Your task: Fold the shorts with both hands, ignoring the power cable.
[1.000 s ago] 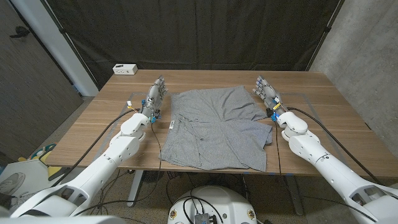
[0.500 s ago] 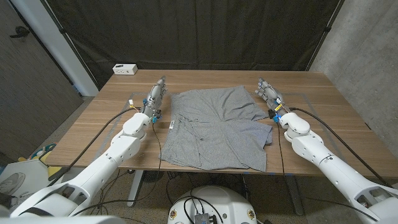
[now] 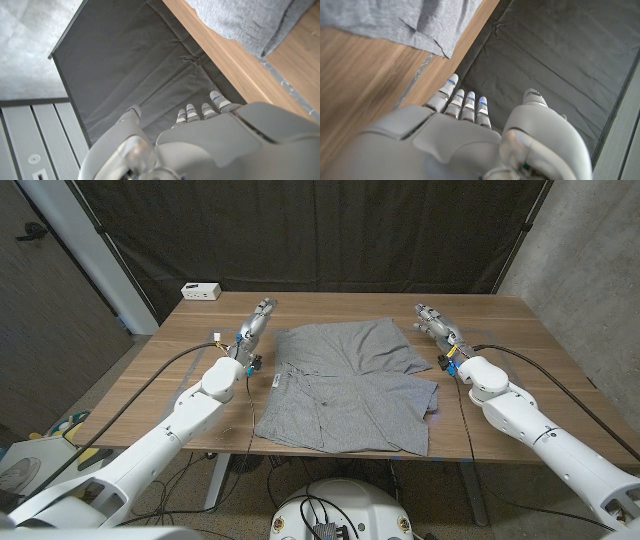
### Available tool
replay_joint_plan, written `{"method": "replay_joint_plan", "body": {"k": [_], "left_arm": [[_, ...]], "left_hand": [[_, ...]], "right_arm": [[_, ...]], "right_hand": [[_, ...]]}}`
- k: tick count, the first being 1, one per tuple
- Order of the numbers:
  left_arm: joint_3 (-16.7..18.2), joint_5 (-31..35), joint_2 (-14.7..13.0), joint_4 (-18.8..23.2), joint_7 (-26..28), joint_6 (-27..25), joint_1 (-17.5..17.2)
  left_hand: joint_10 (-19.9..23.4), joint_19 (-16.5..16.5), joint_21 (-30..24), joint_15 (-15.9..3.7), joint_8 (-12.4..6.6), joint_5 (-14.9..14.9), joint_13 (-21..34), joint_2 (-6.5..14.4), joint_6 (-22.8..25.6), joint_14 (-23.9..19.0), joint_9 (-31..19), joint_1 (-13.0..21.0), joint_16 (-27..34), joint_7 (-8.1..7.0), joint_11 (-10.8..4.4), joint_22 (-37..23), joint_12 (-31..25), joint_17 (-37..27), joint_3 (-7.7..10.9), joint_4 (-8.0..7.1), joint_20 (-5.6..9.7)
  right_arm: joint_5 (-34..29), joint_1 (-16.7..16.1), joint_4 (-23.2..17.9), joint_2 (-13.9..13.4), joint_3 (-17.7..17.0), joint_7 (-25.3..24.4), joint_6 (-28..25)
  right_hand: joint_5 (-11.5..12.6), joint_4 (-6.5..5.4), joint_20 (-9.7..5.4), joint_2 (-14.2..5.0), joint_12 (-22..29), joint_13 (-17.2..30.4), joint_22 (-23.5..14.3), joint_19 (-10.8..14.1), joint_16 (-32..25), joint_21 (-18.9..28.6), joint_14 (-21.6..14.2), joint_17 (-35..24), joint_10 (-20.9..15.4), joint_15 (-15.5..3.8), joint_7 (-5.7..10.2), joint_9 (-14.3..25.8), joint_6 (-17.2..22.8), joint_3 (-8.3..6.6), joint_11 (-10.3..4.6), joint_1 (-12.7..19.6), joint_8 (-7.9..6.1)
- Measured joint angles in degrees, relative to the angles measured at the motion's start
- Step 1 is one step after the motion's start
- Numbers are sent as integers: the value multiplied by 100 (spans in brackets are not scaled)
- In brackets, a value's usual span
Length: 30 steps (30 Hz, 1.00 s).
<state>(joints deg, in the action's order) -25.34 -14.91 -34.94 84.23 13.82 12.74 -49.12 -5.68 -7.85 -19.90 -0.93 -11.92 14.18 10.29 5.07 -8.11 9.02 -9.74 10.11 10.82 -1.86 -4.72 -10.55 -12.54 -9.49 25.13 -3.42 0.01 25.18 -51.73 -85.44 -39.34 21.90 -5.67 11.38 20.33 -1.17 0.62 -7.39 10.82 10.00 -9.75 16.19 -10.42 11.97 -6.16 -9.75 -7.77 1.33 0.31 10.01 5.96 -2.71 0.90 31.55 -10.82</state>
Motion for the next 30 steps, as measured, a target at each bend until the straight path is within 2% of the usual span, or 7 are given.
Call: {"method": "replay_joint_plan", "body": {"k": [8, 9, 13, 14, 19, 20, 30], "left_arm": [[-32, 368, -228, 526, 245, -143, -183], [-37, 709, -253, 581, 444, -268, -203], [-51, 709, -356, 819, 444, -268, -289], [-51, 1137, -362, 833, 660, -420, -296], [-57, 1402, -478, 1113, 786, -520, -406], [-57, 1628, -504, 1188, 880, -611, -437], [-40, 2277, -692, 1662, 1131, -893, -672]], "left_hand": [[318, 69, 22, -15, 0, -76, 0, -40, 323, -212, 0, 173, 0, -86, -28, 0, -84, 0, 6, 174, -105], [366, 80, 22, -32, -23, -102, 0, -32, 384, -236, 0, 181, 0, -84, -21, 1, -84, 0, 21, 204, -116], [462, 100, 29, -61, -44, -124, 0, -55, 488, -327, 1, 247, 0, -87, -6, 1, -84, 0, 34, 263, -136], [479, 100, 44, -82, -44, -146, -1, -58, 512, -348, 1, 250, 0, -77, -7, 1, -84, 0, 16, 280, -136], [549, 100, 44, -51, -44, -155, -1, -55, 570, -377, 1, 291, 0, -60, 1, 1, -84, 0, 28, 351, -135], [549, 100, 44, -68, -44, -155, -1, -87, 581, -394, 1, 323, 0, -72, 1, 1, -84, 0, 34, 358, -135], [627, 131, 44, -51, -44, -199, -1, -107, 716, -439, 1, 389, 0, -62, -4, 2, -84, 1, 37, 447, -166]], "right_arm": [[-467, -73, -262, -209, 5, -180, -184], [-557, -132, -485, -372, 9, -211, -222], [-771, -132, -485, -372, 9, -288, -312], [-789, -214, -743, -549, 10, -294, -320], [-1049, -284, -928, -670, 1, -391, -462], [-1124, -370, -1136, -804, -38, -422, -516], [-1627, -657, -1771, -1204, -169, -611, -951]], "right_hand": [[-42, 111, 0, 28, 21, 0, 0, 0, 0, 0, 0, 0, -54, 0, 21, 0, 81, -18, -27, 92, -22], [-42, 127, 0, 7, 21, 0, 0, 0, 0, 0, -11, 0, -75, -12, 22, 0, 82, -34, -49, 113, -22], [-85, 189, 0, 19, 21, -1, 0, 0, 0, 0, -41, 0, -127, -42, 10, 0, 132, -50, -61, 202, -22], [-85, 205, 0, 37, 21, -1, 0, 0, 0, 0, -41, 0, -136, -42, 10, 0, 132, -66, -69, 219, -22], [-116, 265, 0, 37, 21, -1, 1, 0, 0, 0, -91, 1, -156, -52, 42, 0, 163, -82, -49, 278, -22], [-128, 291, 0, 37, 21, -1, 1, 0, -27, 0, -116, 1, -166, -52, 48, -1, 199, -105, -59, 281, -22], [-193, 390, 0, 44, 21, -1, 1, -1, -44, 0, -206, 1, -238, -81, 41, -1, 265, -163, -68, 436, -22]]}}
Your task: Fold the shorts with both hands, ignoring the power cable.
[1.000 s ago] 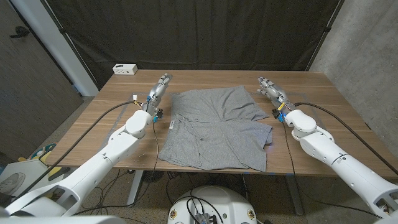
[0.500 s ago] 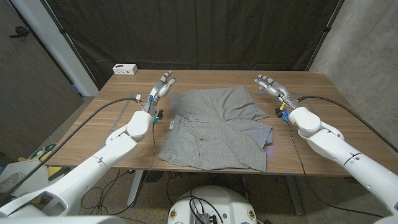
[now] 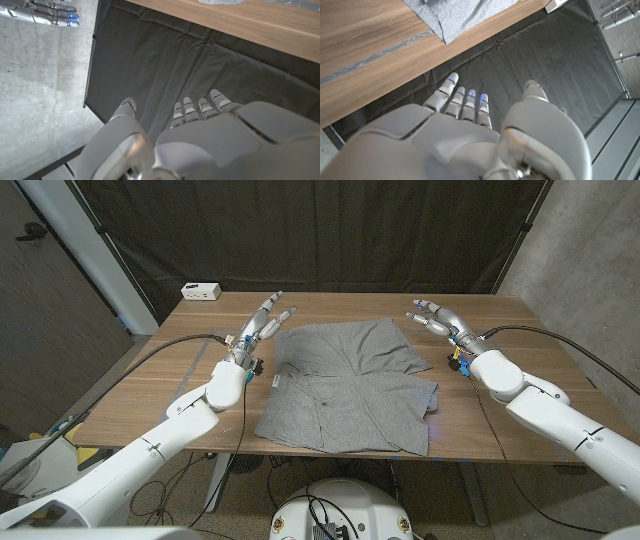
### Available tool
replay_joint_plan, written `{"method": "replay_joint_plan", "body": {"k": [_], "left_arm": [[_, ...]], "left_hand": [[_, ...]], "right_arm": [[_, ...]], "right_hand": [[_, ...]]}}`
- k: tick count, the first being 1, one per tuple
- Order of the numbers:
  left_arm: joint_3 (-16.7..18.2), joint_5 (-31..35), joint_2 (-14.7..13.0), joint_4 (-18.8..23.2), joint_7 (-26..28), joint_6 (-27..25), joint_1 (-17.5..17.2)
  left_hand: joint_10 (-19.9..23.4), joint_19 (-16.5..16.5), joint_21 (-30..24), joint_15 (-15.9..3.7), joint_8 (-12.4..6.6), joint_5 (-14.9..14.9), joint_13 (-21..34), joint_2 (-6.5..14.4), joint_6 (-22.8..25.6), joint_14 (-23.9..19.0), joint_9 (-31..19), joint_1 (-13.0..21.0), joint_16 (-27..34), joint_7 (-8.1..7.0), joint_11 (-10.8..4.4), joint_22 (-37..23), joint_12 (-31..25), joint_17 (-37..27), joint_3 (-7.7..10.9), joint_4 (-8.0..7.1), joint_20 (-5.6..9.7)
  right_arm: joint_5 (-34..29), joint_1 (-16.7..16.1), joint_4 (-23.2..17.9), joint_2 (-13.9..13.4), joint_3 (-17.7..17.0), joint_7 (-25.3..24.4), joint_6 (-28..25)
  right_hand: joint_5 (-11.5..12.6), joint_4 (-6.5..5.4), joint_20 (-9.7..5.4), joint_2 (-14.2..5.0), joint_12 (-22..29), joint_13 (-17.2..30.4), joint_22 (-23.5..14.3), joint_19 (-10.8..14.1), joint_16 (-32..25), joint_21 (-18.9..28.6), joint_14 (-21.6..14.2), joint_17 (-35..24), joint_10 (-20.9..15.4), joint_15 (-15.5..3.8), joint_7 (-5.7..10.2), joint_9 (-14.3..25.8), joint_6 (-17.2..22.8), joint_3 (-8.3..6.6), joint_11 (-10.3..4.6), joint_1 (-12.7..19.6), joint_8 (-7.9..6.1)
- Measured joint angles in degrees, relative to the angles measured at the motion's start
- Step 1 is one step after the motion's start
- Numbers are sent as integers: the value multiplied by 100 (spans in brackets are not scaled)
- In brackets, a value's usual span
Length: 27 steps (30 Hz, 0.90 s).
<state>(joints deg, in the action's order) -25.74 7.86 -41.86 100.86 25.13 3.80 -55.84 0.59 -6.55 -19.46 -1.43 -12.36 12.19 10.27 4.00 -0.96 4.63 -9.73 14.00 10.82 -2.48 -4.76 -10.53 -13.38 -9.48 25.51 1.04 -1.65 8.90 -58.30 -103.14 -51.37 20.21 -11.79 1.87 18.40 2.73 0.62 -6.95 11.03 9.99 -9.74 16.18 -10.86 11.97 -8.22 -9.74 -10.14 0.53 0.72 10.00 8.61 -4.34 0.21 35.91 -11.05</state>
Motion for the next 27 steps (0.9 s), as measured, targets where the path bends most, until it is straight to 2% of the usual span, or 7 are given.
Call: {"method": "replay_joint_plan", "body": {"k": [15, 17, 23, 26, 27], "left_arm": [[70, 976, -345, 740, 212, -530, -425], [84, 1049, -367, 782, 224, -569, -462], [170, 1230, -484, 1016, 273, -644, -675], [170, 1330, -484, 1016, 293, -679, -675], [235, 1354, -557, 1179, 299, -688, -828]], "left_hand": [[97, 62, 44, -61, 0, -33, -1, -23, 113, -61, 0, 83, 0, -5, -25, 0, 0, 0, -3, 87, 1], [118, 62, 44, -61, 0, -46, -1, -26, 130, -61, 0, 86, 0, 12, -5, 1, 0, 0, -24, 107, 1], [180, 62, 44, -61, 0, -55, -1, -68, 191, -123, 1, 129, 0, 2, -45, 1, 0, 0, -27, 157, 1], [231, 62, 44, -62, 0, -74, -1, -100, 267, -166, 1, 160, 0, -17, -37, 1, 0, 0, -28, 201, 1], [253, 62, 44, -54, 0, -76, -1, -98, 297, -196, 1, 158, 0, -31, -54, 1, 0, 0, -33, 210, 1]], "right_arm": [[-872, -550, -1109, -631, -240, -264, -857], [-929, -631, -1231, -697, -279, -280, -916], [-1291, -878, -1615, -881, -389, -380, -1239], [-1291, -1025, -1805, -968, -456, -380, -1239], [-1515, -1056, -1847, -985, -471, -419, -1462]], "right_hand": [[-44, 87, -32, 22, 0, 0, -28, 94, 0, 0, -83, 0, -83, -40, 0, 28, 40, -40, -21, 84, 0], [-79, 87, -32, -7, 0, 0, -28, 94, 0, 0, -101, 0, -83, -22, 22, 30, 62, -40, -21, 113, -41], [-118, 158, -48, 23, 0, 0, -19, 157, 0, 0, -194, 0, -187, -75, 40, 30, 144, -62, -44, 145, -41], [-136, 210, -25, 22, 23, 29, -11, 236, -31, 0, -299, 0, -266, -116, 39, 30, 229, -75, -61, 205, -63], [-162, 227, -21, 54, 23, 29, -11, 268, -45, 0, -339, 0, -266, -114, 42, 30, 264, -92, -61, 236, -63]]}}
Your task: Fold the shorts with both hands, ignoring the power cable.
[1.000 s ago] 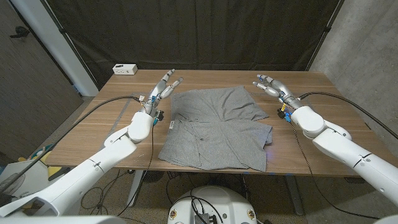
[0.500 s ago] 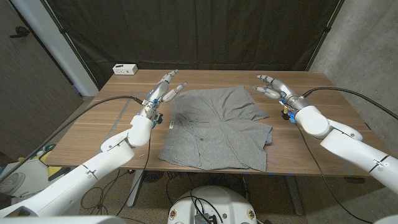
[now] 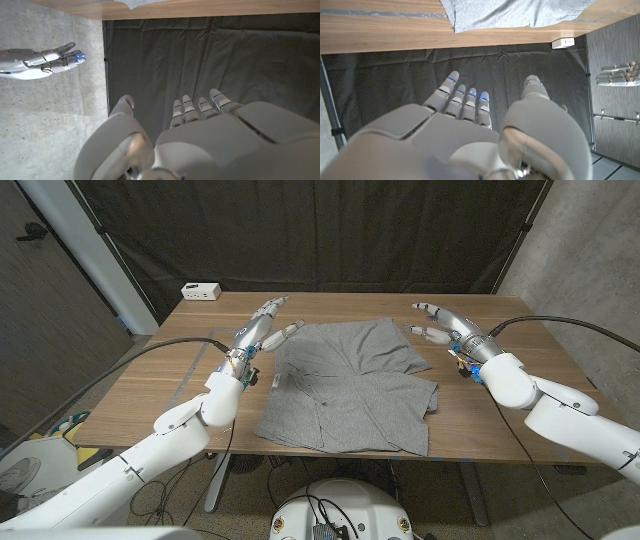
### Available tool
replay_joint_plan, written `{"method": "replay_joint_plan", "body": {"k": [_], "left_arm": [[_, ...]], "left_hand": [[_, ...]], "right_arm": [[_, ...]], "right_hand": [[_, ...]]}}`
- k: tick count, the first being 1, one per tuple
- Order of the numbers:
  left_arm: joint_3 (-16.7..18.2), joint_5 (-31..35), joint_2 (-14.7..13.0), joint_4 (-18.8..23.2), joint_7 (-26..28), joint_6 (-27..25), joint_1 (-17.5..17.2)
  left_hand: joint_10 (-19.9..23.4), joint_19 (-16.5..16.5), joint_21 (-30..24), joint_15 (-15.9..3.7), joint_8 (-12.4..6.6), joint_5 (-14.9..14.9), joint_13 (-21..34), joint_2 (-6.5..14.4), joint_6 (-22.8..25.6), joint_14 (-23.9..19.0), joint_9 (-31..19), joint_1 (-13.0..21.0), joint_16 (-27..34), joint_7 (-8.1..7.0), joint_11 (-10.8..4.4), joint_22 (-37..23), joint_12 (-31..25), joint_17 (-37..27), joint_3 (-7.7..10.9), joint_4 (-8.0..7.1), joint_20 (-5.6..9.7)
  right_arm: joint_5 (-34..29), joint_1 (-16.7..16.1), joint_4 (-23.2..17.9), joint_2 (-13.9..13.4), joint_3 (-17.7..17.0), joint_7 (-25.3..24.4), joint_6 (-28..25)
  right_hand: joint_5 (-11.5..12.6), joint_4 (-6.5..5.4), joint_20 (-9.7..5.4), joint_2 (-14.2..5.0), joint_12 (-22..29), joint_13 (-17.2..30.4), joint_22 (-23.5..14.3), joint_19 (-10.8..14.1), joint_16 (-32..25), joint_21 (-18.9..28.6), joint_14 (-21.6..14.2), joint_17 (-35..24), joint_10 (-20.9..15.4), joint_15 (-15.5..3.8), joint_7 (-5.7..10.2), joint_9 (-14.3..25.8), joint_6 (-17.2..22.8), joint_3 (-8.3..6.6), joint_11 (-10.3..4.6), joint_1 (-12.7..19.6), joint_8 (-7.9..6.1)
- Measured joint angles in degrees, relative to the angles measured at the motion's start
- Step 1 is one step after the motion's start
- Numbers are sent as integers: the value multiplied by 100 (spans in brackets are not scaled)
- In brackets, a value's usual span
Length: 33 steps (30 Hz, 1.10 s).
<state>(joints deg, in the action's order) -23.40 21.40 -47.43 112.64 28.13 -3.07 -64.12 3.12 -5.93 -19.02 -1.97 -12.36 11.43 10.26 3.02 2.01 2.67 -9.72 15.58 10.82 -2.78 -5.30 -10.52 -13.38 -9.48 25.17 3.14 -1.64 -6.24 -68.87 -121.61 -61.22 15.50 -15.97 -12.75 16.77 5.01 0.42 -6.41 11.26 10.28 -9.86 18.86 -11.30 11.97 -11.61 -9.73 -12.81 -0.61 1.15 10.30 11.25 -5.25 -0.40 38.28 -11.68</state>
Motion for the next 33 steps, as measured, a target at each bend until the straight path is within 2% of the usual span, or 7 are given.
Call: {"method": "replay_joint_plan", "body": {"k": [9, 14, 15, 24, 25, 26, 33], "left_arm": [[112, 297, -128, 304, 28, -160, -286], [112, 468, -128, 304, 28, -291, -286], [174, 495, -210, 506, 24, -318, -463], [229, 719, -278, 666, -69, -552, -597], [308, 759, -360, 854, -86, -599, -779], [308, 783, -360, 854, -96, -626, -779], [308, 938, -360, 854, -177, -825, -779]], "left_hand": [[163, 138, 0, 16, 0, 0, 0, -101, 172, -174, -23, 146, 0, -111, -42, 0, 0, 0, -9, 167, -107], [257, 258, 0, 3, 0, 0, 0, -163, 296, -284, -30, 254, 22, -132, -56, 0, 0, 0, -5, 274, -111], [265, 257, 0, 10, 0, 0, 0, -182, 316, -291, -30, 273, 22, -152, -63, 0, 0, 0, -25, 294, -112], [509, 380, 0, -6, -45, 0, -1, -249, 634, -461, -29, 400, 22, -81, -57, -29, -43, 0, -32, 430, -174], [521, 379, 0, -11, -45, 0, 10, -251, 642, -483, -29, 401, 22, -90, -51, -29, -43, 0, -26, 436, -173], [529, 379, 0, -8, -45, 0, 22, -271, 645, -505, -29, 422, 22, -86, -43, -29, -43, 0, -26, 436, -173], [695, 474, 0, -9, -45, 1, 28, -295, 768, -690, -29, 537, 45, -72, -62, -29, -84, 0, -37, 513, -206]], "right_arm": [[-394, -396, -537, -201, -183, -37, -464], [-394, -600, -787, -290, -274, -37, -464], [-629, -644, -839, -305, -294, -22, -793], [-782, -1102, -1220, -413, -550, 14, -1026], [-782, -1179, -1282, -424, -591, 14, -1026], [-906, -1230, -1325, -433, -618, 46, -1244], [-906, -1520, -1585, -482, -735, 46, -1244]], "right_hand": [[-76, 87, 92, 51, 9, 0, -17, 175, -44, 44, -338, 0, -293, 7, 16, 0, 213, -40, 15, 51, -21], [-110, 133, 114, 82, 41, -1, -16, 235, -44, 44, -438, 0, -390, -31, 19, -1, 330, -41, 0, 82, -66], [-110, 148, 123, 82, 41, -1, -16, 244, -44, 44, -448, 0, -414, -42, 19, -1, 330, -55, -18, 82, -66], [-131, 171, 185, 82, 41, -1, -16, 306, -78, 44, -615, -5, -565, -64, 32, -1, 465, -79, -11, 126, -66], [-131, 171, 169, 82, 41, -1, -16, 322, -78, 44, -626, -19, -573, -67, 26, -1, 487, -79, -20, 126, -66], [-131, 171, 161, 82, 41, -1, -16, 331, -78, 44, -657, -27, -591, -64, 14, -1, 499, -79, -2, 126, -66], [-131, 225, 182, 98, 65, -1, -15, 389, -78, 85, -755, -29, -679, -82, 11, -1, 587, -89, -3, 202, -66]]}}
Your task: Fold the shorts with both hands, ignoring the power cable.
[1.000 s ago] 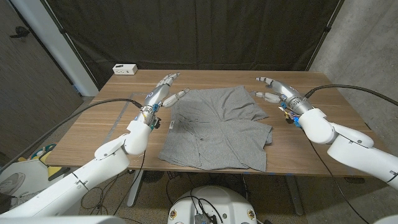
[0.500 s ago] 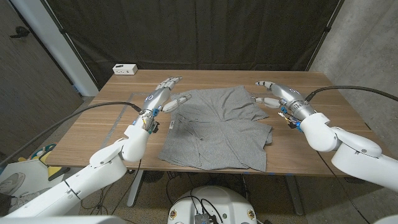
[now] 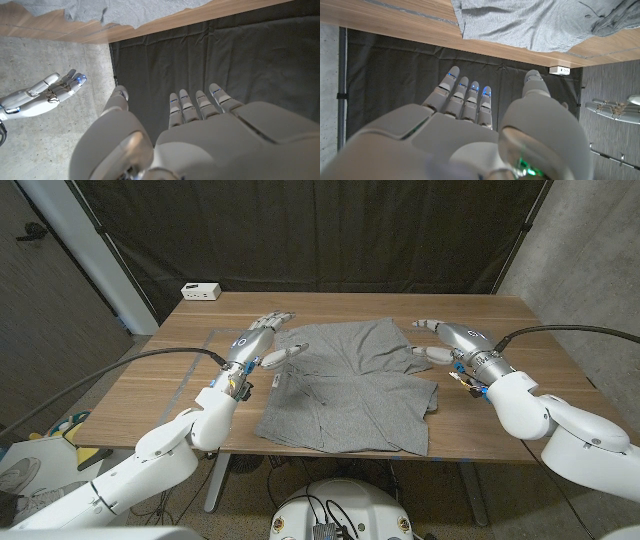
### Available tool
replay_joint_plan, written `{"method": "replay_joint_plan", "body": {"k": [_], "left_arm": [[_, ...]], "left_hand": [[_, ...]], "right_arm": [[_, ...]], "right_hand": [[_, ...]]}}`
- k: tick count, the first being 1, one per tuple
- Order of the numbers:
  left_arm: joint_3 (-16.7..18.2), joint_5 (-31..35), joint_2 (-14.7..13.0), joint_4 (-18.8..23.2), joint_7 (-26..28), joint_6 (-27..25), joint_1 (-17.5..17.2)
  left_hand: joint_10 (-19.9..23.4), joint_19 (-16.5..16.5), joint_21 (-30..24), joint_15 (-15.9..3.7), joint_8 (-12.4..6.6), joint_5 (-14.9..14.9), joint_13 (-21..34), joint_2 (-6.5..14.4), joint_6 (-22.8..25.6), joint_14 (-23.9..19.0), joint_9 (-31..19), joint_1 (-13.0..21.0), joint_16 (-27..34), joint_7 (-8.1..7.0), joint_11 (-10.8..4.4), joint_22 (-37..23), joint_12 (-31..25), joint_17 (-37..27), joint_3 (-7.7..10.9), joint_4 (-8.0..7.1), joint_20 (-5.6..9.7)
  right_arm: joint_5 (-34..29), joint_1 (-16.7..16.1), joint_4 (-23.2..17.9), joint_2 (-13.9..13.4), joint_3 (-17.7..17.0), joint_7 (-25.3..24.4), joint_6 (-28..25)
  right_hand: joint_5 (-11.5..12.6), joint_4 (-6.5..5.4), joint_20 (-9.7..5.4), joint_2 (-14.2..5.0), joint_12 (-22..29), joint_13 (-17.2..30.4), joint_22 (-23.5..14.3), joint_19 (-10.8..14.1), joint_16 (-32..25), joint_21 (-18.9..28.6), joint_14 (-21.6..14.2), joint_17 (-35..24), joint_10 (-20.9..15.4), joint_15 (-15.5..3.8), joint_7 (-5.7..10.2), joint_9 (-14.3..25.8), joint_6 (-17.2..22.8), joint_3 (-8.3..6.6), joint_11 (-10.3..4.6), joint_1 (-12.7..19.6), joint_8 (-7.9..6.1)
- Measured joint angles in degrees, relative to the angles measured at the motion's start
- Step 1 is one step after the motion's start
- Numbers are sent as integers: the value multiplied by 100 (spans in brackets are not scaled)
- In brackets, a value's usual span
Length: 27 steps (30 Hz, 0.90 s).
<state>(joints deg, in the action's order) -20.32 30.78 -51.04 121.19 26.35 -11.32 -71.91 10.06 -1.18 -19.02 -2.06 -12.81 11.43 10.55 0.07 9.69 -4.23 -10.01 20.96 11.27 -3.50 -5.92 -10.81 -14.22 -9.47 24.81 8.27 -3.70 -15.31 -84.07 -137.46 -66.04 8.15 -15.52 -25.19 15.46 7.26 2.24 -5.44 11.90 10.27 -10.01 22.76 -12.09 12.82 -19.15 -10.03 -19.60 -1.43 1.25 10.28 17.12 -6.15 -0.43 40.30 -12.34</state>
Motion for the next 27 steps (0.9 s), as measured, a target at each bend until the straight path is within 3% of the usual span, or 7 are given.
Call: {"method": "replay_joint_plan", "body": {"k": [1, 2, 8, 18, 27], "left_arm": [[0, 28, 0, 0, -15, -36, 0], [108, 48, -133, 300, -28, -62, -281], [186, 202, -219, 495, -123, -255, -454], [318, 427, -346, 766, -283, -579, -716], [425, 615, -472, 999, -501, -891, -929]], "left_hand": [[53, 22, 0, -5, 0, 0, 0, -38, 35, -44, 0, 38, 0, -7, 9, 0, 0, 0, 5, 14, 5], [93, 30, 0, 0, 0, 0, 0, -59, 85, -96, 0, 65, 0, 4, 9, 0, -11, 0, -13, 32, 12], [171, 100, 0, -21, 0, 0, 0, -52, 192, -221, -27, 157, 42, 12, 8, 0, -21, 0, -13, 76, -40], [487, 202, 0, -10, -45, 69, -1, -239, 509, -497, -27, 389, 44, -20, -54, 1, -65, -28, -59, 122, -143], [686, 284, 0, -29, -45, 114, 28, -386, 707, -701, -26, 595, 44, -32, -96, 1, -65, -28, -83, 146, -121]], "right_arm": [[0, -39, -35, -7, -8, 0, 0], [-339, -67, -62, -10, -12, 76, -373], [-569, -241, -250, -32, -18, 151, -612], [-886, -478, -518, -75, 34, 309, -1013], [-1225, -548, -725, -146, 220, 445, -1440]], "right_hand": [[0, 8, 11, 0, 0, 0, 0, 31, 0, 3, -2, 0, -19, 2, 9, 0, 9, -5, -19, 0, 0], [0, 9, 13, 1, 1, 0, 0, 52, 0, 3, -44, 0, -41, -1, 9, 0, 9, -4, -13, 0, 0], [0, 46, 23, 60, 1, 0, 0, 101, 0, 3, -124, 0, -171, -20, 9, 0, 71, 0, -28, 60, 0], [0, 71, 0, 142, 1, -1, 1, 204, -21, 3, -256, 1, -234, -52, -12, 0, 153, 26, -30, 95, 0], [46, 139, -70, 256, 1, -1, 1, 338, -43, 4, -491, 1, -521, -123, 28, -1, 338, -1, -91, 209, 0]]}}
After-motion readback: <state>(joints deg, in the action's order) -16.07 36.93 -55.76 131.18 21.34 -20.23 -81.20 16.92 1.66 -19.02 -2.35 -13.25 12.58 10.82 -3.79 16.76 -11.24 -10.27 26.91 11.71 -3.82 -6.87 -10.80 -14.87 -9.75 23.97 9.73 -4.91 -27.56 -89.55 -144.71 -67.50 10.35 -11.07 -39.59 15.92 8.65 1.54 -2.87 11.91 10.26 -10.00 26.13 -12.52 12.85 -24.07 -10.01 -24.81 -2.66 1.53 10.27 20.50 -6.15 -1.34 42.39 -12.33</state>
